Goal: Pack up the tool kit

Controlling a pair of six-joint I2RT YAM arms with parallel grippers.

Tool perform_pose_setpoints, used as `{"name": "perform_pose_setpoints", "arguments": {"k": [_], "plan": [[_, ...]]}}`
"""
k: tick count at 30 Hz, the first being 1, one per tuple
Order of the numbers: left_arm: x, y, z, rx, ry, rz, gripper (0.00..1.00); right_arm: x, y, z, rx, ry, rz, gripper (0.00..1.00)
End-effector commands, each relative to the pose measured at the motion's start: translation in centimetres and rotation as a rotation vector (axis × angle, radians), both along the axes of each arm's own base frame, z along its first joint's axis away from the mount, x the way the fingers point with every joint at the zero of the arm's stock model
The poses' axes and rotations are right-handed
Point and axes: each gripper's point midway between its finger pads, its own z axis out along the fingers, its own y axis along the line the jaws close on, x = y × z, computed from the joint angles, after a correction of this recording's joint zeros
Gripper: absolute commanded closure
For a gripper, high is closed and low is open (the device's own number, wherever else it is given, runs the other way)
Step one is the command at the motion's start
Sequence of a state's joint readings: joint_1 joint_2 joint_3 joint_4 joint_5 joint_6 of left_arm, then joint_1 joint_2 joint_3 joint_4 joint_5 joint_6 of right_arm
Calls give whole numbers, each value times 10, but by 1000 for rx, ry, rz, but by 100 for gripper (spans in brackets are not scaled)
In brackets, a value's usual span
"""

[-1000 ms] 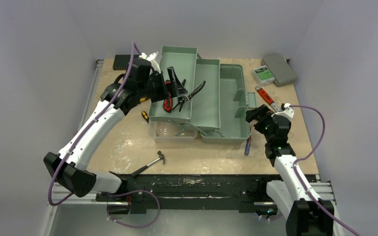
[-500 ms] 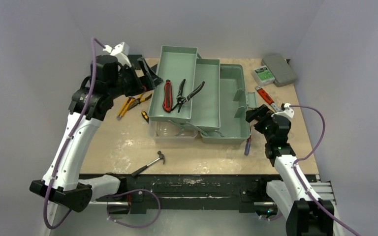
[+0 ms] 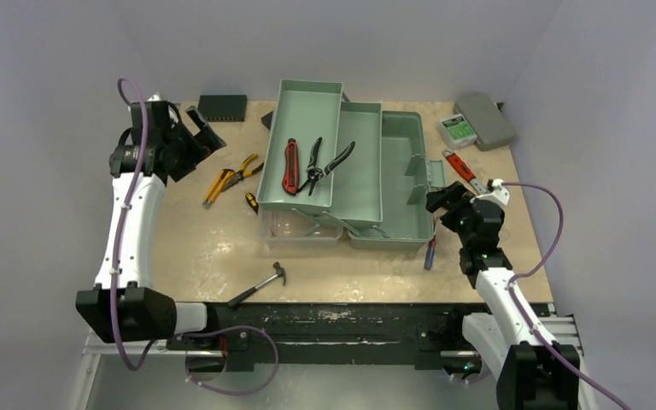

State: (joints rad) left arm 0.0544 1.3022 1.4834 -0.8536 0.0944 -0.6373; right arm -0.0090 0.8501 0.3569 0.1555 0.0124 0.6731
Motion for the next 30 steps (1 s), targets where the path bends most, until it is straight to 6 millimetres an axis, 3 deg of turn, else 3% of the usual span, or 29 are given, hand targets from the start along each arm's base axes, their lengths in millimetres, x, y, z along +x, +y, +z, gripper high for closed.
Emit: {"name": "perform_pose_setpoints", "arguments": {"k": [1,7,10,18,21,26,30], "plan": [[8,23,-51,-29,115,105,2,10,-2,12,3,-49,-13,1],[34,55,-125,-50,248,253,6,10,0,12,12,-52,-2,1],[56,62,-148,-15,293,236,2,9,0,13,14,-64,-1,1],[89,75,-154,60,380,89,0,12,1,0,23,-29,-3,1],[88,84,-165,91,522,24,0,12,6,1,41,-34,25,1],[94,63,-191,22,577,-174,5,12,8,-1,51,-35,26,1],[81,65,-205,115,639,-285,3,14,14,-4,78,-23,52,1]]}}
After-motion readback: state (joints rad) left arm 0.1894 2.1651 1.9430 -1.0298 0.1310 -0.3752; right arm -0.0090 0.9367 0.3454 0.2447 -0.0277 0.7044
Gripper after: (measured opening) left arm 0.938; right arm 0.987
